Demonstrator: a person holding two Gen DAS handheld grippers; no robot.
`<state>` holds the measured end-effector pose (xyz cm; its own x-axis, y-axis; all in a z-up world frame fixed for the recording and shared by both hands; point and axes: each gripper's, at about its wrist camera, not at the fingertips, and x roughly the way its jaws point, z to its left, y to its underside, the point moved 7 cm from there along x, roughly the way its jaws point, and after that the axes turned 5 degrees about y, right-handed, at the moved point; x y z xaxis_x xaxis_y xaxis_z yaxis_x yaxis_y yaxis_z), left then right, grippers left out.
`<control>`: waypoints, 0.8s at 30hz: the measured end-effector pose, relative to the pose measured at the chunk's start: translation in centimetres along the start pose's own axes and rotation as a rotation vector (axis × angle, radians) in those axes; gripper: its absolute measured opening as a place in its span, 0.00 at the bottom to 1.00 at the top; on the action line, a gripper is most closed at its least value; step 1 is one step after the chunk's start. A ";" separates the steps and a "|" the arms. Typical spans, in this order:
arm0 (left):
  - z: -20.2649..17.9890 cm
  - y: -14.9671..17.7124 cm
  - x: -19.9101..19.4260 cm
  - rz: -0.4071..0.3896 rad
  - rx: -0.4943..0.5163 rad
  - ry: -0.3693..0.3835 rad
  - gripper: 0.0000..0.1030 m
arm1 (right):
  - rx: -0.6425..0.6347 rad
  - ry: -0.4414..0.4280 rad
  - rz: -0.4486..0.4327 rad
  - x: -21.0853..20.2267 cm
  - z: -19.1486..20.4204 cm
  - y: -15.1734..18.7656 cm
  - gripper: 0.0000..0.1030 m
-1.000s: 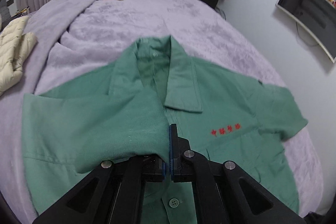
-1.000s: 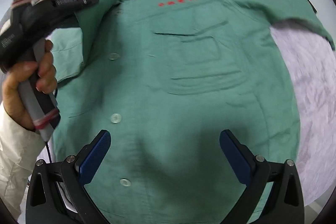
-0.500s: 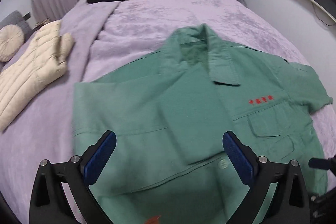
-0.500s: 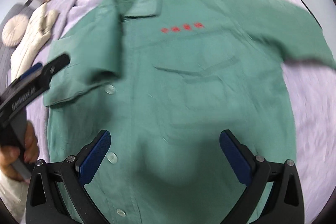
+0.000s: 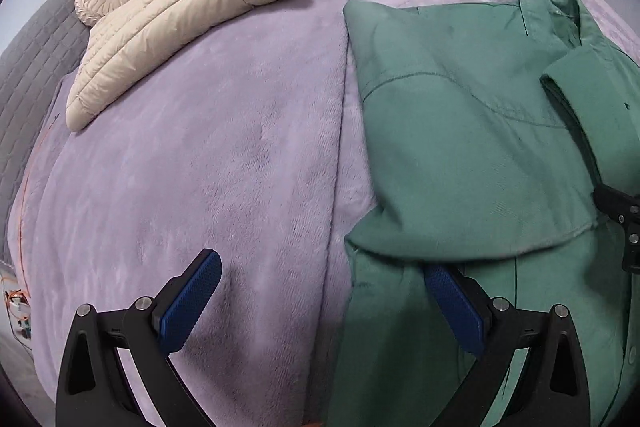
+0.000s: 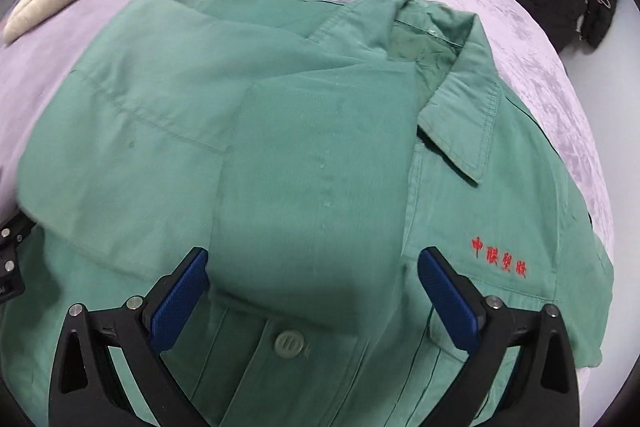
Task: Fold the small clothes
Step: 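Fold the held sleeve across the jacket front with the left gripper, release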
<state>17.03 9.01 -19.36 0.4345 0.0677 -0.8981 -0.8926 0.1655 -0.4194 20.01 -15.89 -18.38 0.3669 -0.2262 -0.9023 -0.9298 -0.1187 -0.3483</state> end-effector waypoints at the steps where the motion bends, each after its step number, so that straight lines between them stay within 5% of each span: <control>1: 0.2 -0.5 0.3 -0.016 -0.012 -0.030 0.99 | 0.053 -0.008 -0.004 -0.3 -1.0 -0.3 0.38; 6: 3.2 -1.0 1.7 0.007 -0.124 -0.051 0.99 | 0.441 -0.096 0.007 -0.6 -9.5 0.9 0.37; 9: 4.1 -1.3 2.1 0.024 -0.156 0.018 1.00 | 0.713 -0.168 0.044 0.9 -14.4 3.5 0.38; 12: 4.1 -1.4 1.5 0.025 -0.132 0.027 1.00 | 0.944 -0.319 0.076 1.8 -17.5 6.6 0.71; 18: 5.2 0.0 -0.5 0.064 -0.055 0.013 1.00 | 0.992 -0.460 0.081 1.0 -17.3 8.3 0.76; 24: 7.5 -1.4 -1.9 0.073 -0.147 0.101 1.00 | 0.977 -0.525 0.089 0.8 -16.2 8.7 0.78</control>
<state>18.34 16.04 -16.09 0.3605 -0.0259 -0.9324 -0.9324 0.0181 -0.3610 12.69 -32.77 -18.02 0.4553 0.2685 -0.8489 -0.6597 0.7421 -0.1191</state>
